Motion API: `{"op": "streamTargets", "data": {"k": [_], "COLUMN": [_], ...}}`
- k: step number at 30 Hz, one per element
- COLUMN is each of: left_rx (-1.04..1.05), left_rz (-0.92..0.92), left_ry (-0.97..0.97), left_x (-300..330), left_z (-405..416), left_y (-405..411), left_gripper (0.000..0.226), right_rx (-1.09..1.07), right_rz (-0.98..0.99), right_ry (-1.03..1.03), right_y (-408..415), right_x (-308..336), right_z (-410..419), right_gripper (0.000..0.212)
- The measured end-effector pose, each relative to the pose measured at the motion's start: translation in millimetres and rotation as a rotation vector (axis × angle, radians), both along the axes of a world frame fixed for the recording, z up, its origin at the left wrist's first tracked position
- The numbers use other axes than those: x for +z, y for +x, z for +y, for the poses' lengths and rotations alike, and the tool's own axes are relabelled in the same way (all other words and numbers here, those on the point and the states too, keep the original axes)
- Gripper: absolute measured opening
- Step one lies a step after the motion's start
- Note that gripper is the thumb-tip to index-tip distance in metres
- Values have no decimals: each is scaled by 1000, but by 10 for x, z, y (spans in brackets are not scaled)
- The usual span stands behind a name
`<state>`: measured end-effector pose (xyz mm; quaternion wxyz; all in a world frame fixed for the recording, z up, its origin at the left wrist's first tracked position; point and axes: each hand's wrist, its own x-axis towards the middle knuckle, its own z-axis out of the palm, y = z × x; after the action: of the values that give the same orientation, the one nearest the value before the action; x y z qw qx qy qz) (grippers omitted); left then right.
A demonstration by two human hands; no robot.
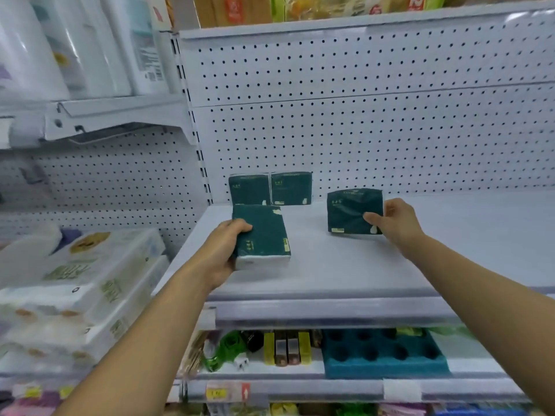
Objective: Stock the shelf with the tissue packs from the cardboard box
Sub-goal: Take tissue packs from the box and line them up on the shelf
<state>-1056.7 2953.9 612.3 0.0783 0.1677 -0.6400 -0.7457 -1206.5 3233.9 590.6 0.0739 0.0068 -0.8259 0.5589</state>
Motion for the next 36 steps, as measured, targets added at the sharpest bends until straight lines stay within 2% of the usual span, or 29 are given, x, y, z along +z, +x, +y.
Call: {"op": "streamTargets", "data": {"k": [5,11,16,22,25,26,28,30,33,34,36], "left_rx": [-52,51,80,106,90,83,66,19,-79,-111,-178], "left_rz": [11,36,82,131,134,137,155,188,238,250,253], "left_ry": [-43,-60,-108,-120,-133,-159,-259,-403,-533,-535,-523], "left_x": [-32,-13,-27,-60,-43,-37,-16,19,69,74,77], "left_z": [1,24,102,171,223,246,303,397,634,724,897], "left_y": [-419,-849,-1104,-1250,-1292,-1303,-1333,-1383,-1506,-1552,-1643], "left_gripper": [25,44,28,25,23,22,18,14,15,15,16], "right_rx": [-26,-12,46,60,58,11,-53,133,648,725,704], "right_rz": [33,33,28,22,-14,18,181,267,64,6,-4], "right_ry": [77,72,36,-30,-33,-29,-61,-139,-50,-26,-28], "right_y": [-543,-1102,-1415,-1617,-1599,-1553,-1387,-1164,-913,-895,-947], "right_x": [1,-26,-73,-167,-129,-99,11,185,365,370,332], "right_z": [-101,-256,-343,-365,-316,-291,-239,-183,-104,-62,86], "right_gripper": [40,33,33,33,47,51,44,34,39,41,39]}}
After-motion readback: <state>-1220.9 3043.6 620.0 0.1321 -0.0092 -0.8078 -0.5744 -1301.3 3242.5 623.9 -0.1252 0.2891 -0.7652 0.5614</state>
